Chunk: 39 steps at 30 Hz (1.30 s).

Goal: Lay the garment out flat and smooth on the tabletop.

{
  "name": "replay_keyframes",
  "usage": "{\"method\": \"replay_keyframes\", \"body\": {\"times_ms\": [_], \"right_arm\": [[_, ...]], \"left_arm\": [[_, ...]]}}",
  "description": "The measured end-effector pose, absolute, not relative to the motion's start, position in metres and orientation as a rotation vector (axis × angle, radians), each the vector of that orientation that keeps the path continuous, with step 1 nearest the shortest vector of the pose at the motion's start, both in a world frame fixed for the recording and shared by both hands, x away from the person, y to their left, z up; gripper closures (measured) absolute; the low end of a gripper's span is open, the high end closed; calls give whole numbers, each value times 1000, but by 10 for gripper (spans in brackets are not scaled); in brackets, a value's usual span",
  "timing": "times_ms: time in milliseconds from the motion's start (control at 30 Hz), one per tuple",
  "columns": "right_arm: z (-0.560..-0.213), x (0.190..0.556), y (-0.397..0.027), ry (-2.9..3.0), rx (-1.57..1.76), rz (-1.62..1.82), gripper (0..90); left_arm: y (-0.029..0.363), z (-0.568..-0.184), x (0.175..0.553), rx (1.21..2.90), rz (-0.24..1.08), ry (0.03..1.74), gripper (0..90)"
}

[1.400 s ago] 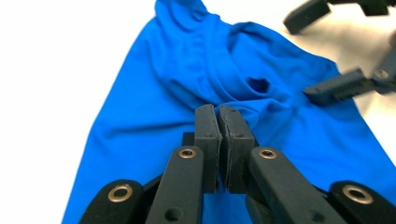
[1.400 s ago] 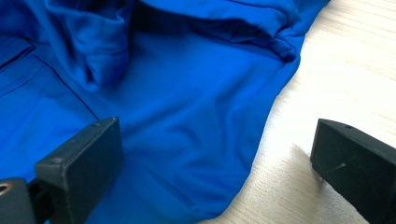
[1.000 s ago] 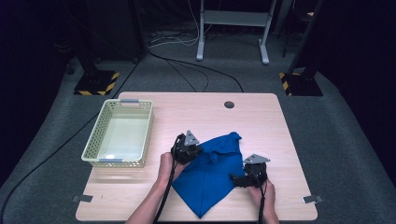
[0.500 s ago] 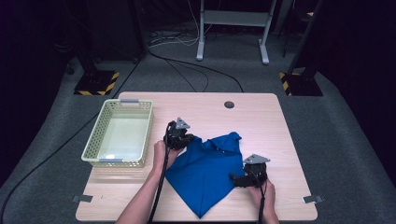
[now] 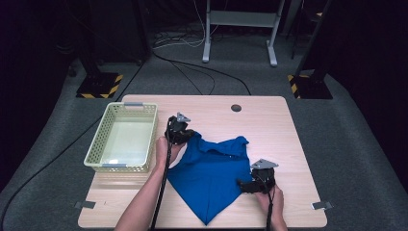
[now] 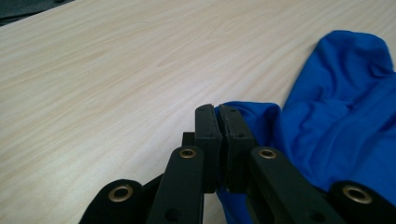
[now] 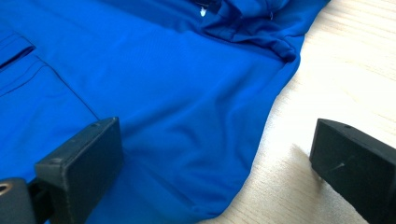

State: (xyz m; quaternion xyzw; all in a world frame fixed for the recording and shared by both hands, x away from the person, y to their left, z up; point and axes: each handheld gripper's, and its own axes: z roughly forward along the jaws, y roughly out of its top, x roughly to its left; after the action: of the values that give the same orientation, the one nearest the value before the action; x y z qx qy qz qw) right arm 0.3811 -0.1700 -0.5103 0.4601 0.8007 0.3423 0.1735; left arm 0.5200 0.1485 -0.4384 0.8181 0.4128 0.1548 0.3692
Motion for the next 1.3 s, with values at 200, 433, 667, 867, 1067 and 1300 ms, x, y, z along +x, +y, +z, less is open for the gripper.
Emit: {"method": "replay_keyframes", "body": {"times_ms": [200,433,667,867,1067,1300], "right_arm": [[-510,381,-170,2271,1305,971,19],[-510,381,-170,2272,1305,973,21],[-510,381,-170,2271,1306,974,21],[-510,381,-170,2271,1306,974,21],[-510,381,-170,2271,1306,974,21],[-510,381,-170,2271,1305,974,21]], "left_arm": [[156,-442,533,2084,412,1130,868],[170,-450,545,2044,430,1235,865],[179,-464,552,2060,458,1384,814],[177,-464,543,2034,460,1410,443],[168,-453,513,1976,444,1302,242],[162,-454,466,1987,424,1175,169]]}}
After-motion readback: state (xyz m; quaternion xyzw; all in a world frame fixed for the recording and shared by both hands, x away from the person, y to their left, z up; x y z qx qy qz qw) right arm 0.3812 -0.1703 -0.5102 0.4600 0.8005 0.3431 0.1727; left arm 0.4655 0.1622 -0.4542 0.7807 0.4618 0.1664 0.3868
